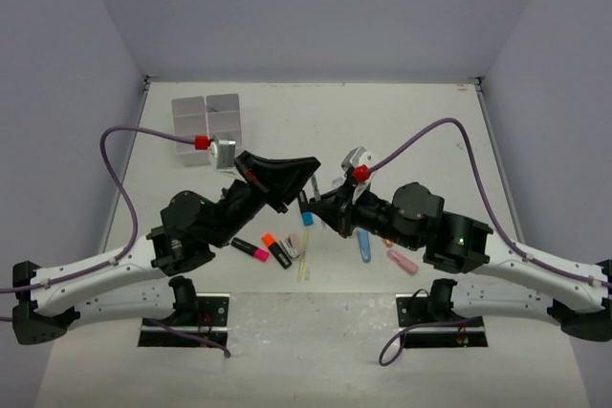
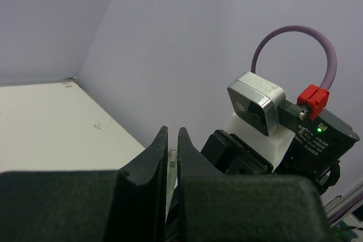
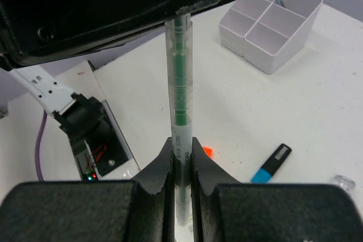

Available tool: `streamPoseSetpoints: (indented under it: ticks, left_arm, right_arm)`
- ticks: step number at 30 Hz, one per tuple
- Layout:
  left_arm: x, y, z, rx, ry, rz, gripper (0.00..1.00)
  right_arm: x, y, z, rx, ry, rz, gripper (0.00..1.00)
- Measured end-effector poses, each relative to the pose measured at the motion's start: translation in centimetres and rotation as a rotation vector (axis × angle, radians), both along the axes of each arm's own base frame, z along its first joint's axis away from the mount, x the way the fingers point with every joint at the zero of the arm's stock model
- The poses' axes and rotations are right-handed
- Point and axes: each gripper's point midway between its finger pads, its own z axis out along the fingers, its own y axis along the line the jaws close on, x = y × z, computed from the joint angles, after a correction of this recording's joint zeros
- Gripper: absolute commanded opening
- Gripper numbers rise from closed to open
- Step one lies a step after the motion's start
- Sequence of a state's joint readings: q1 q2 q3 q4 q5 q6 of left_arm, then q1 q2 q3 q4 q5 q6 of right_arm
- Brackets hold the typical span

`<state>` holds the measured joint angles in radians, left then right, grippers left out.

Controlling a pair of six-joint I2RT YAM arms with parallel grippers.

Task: Sort the stationery into containers
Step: Close the pen cap on the pen.

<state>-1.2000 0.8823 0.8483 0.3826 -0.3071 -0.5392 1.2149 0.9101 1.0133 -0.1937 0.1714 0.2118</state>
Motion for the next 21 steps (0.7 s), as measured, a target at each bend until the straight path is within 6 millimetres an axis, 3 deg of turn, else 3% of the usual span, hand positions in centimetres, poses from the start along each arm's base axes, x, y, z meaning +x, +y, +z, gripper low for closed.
streamPoseSetpoints:
  ticks: [7,8,10,12,14,16,19,21]
  left_arm:
    - [0.6,0.5,-0.3,-0.076,0.030,0.028,0.01]
    - [0.7,0.6,-0.3,-0.077,0.038,0.035,0.05]
    - [0.9,0.8,-0.4,-0.059,0.056,0.052,0.29]
    - [1.1,0.9,-0.8,-0.020,0.079,0.070,0.36]
    - [0.8,0.4,-2.4,0.068,0.108,0.067,0.33]
    - [0.8,-0.1,-4.3,0.157,0.133,0.072,0.22]
    - [0.9,-0.2,-5.6,0.244,0.147,0.086,0.01]
    - [1.1,0.1,-6.1,0.294,0.143,0.101,0.00]
  right_arm:
    - [0.5,-0.2,-0.4,-0.106,0.023,0.026,0.00]
    - [0.4,-0.2,-0.5,-0.106,0.025,0.034,0.00]
    - [0.3,0.0,-0.6,-0.100,0.029,0.048,0.00]
    - [0.4,0.4,-0.8,-0.073,0.026,0.056,0.00]
    - [0.4,1.0,-0.3,-0.022,0.008,0.065,0.00]
    - [0.2,1.5,-0.2,0.004,0.004,0.075,0.00]
    - [0.1,1.7,-1.3,0.002,0.012,0.074,0.00]
    - [0.0,1.9,-1.7,0.004,0.017,0.075,0.00]
